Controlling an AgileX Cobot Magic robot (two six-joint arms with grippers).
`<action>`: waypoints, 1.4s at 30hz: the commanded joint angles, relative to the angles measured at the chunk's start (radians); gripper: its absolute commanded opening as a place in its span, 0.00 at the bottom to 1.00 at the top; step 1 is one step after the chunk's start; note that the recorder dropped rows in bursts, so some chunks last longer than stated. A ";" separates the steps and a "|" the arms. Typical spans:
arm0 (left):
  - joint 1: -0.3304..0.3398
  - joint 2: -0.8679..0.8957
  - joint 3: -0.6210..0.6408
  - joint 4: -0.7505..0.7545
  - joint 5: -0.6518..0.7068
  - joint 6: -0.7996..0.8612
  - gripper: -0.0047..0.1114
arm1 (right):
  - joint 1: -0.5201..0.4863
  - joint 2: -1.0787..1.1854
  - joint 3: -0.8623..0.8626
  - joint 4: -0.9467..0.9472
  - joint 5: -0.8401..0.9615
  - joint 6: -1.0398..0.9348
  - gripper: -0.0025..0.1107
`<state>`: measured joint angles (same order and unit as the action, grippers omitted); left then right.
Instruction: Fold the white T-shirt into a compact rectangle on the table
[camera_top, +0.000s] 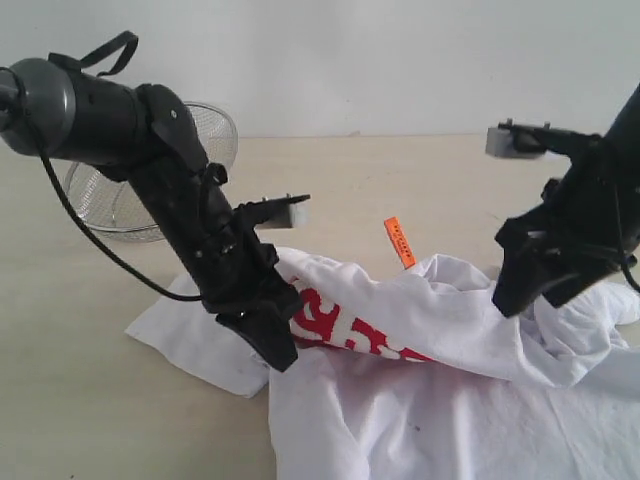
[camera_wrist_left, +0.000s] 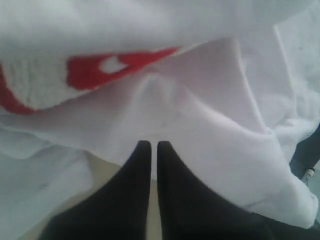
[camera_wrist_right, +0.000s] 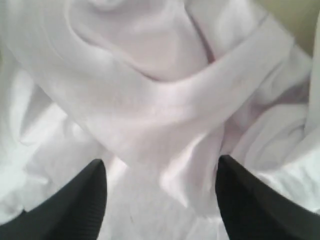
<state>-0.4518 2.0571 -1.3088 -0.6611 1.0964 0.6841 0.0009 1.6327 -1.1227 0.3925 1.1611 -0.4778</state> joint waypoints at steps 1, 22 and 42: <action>-0.002 -0.010 0.061 -0.039 -0.039 0.029 0.08 | 0.000 -0.049 -0.010 0.110 -0.119 -0.037 0.52; 0.000 -0.223 0.072 -0.061 -0.110 0.035 0.08 | 0.019 0.179 -0.007 0.125 -0.263 -0.141 0.52; 0.000 -0.231 0.069 -0.060 -0.131 0.037 0.08 | 0.139 0.115 0.193 -0.107 -0.030 0.110 0.37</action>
<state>-0.4518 1.8368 -1.2380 -0.7170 0.9676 0.7173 0.1329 1.7978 -0.9413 0.2909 1.1329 -0.3836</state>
